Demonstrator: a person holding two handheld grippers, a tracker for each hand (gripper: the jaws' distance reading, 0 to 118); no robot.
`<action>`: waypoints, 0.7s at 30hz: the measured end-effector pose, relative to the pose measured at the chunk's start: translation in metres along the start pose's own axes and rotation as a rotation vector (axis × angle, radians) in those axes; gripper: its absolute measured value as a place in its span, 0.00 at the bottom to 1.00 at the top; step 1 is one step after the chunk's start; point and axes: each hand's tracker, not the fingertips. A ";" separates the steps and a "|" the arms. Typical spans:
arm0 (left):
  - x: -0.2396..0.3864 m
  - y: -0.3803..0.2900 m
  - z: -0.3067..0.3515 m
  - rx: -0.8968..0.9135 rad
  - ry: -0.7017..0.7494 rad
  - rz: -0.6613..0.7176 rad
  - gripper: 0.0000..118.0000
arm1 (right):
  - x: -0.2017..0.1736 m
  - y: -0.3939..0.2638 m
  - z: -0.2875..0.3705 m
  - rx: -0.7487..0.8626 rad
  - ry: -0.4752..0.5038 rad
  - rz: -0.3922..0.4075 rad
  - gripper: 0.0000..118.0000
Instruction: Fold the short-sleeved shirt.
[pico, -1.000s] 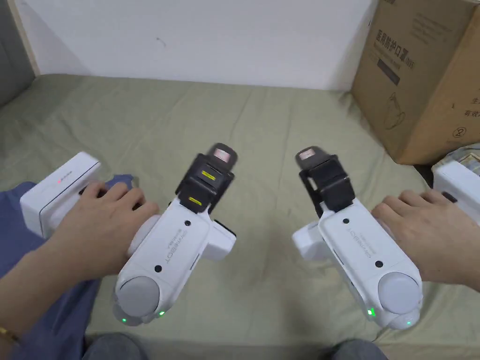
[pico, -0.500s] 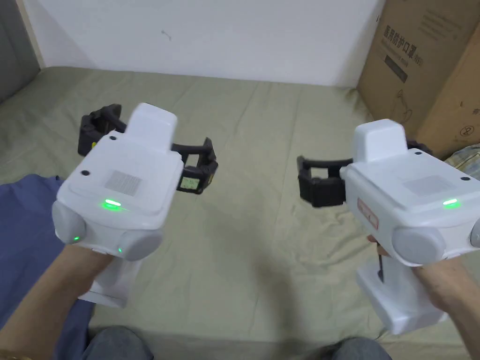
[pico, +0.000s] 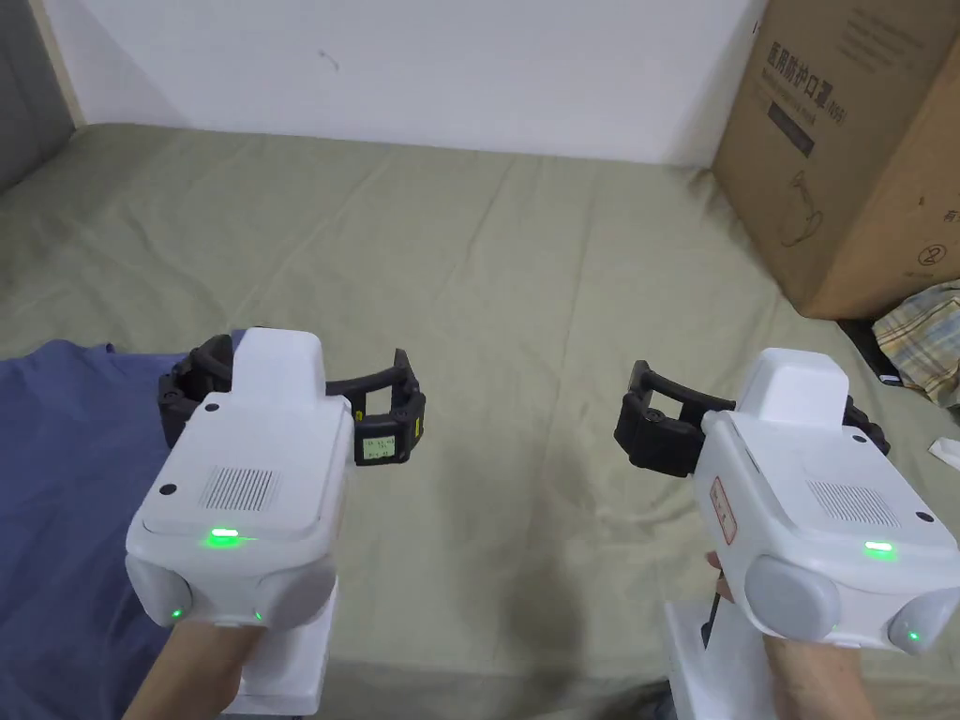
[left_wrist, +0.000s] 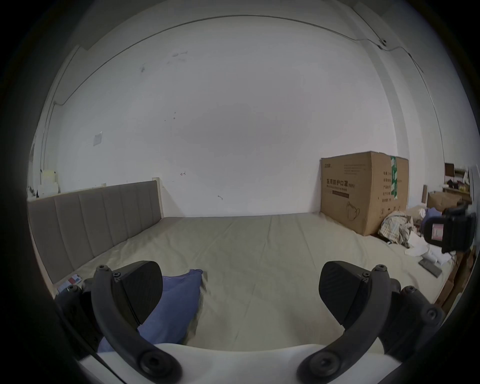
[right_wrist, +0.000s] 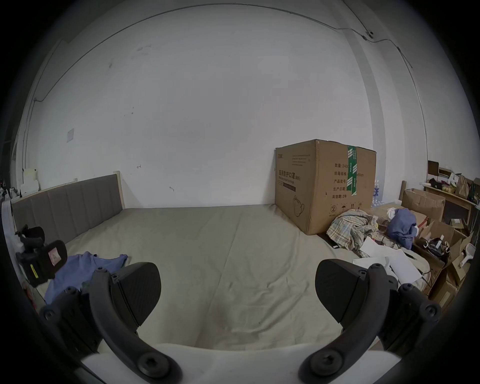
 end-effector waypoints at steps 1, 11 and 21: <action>0.001 -0.001 0.000 -0.001 0.001 -0.008 1.00 | 0.002 0.001 0.000 -0.001 0.001 -0.004 0.99; 0.005 0.001 0.003 0.005 -0.005 0.015 1.00 | -0.001 0.002 0.000 0.002 0.015 0.031 0.99; 0.005 0.008 0.010 0.012 -0.001 0.024 1.00 | -0.006 -0.001 0.000 0.001 0.034 0.051 0.99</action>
